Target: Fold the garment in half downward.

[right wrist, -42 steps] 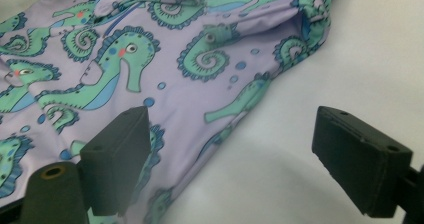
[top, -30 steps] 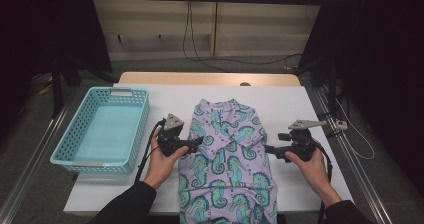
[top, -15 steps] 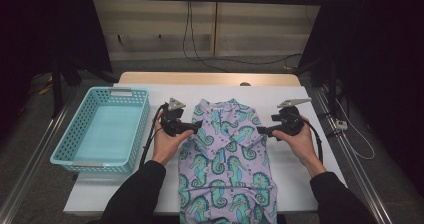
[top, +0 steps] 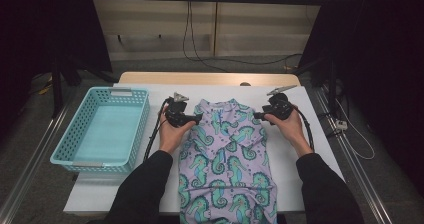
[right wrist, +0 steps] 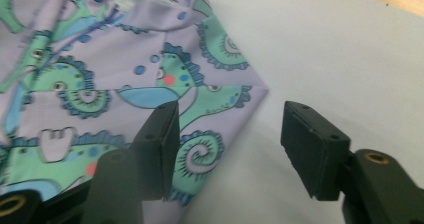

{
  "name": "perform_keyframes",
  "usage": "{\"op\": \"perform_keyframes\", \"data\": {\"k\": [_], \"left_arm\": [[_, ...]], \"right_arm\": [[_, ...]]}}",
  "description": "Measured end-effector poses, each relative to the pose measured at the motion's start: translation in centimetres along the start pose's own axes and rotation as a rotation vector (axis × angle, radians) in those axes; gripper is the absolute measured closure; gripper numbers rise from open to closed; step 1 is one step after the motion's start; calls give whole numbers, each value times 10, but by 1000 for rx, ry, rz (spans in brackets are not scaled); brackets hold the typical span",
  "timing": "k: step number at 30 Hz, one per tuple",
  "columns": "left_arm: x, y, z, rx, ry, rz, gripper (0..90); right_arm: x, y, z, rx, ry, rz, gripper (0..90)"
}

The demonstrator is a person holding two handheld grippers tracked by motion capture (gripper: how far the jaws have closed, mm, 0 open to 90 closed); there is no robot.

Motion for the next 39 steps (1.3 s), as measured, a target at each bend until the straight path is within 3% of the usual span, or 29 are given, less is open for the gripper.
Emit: {"op": "perform_keyframes", "data": {"k": [2,6,9,11,17,19,23,26,28,32,39], "left_arm": [[-6,-5,-2,-11,12,1,231],[-12,-11,-1,-29,7,3,278],[-16,-13,-1,-36,26,-1,332],[-18,-16,-1,-42,41,0,334],[-19,-19,-2,-67,31,1,371],[-19,-18,-3,-75,34,-4,378],[-21,-18,-4,-84,40,24,407],[-21,-20,-4,-82,43,15,430],[-22,-20,-7,-83,60,-4,449],[-28,-20,-8,-87,73,20,465],[-20,-29,-12,-90,16,29,485]], "right_arm": [[5,-11,-3,-15,5,11,469],[11,-22,-3,-39,1,20,473],[13,-28,-6,-24,14,40,473],[13,-32,-6,-43,22,19,472],[9,-38,-8,-18,13,0,563],[8,-38,-9,-23,9,-12,628],[7,-38,-10,-28,4,-42,731],[7,-39,-12,-29,-1,-72,863],[5,-40,-12,-24,-1,-67,873],[4,-39,-12,-25,-1,-62,877],[5,-39,-12,-23,-3,-63,878]]}}
Point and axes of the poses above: each handheld gripper's, and its own axes: y roughly backward along the jaws, z roughly out of its underside, x roughly to its right, the point moved 1 cm from there along -y, roughly forward along the jaws, and after that the axes turned 7 degrees about y, right-handed, at the moved point
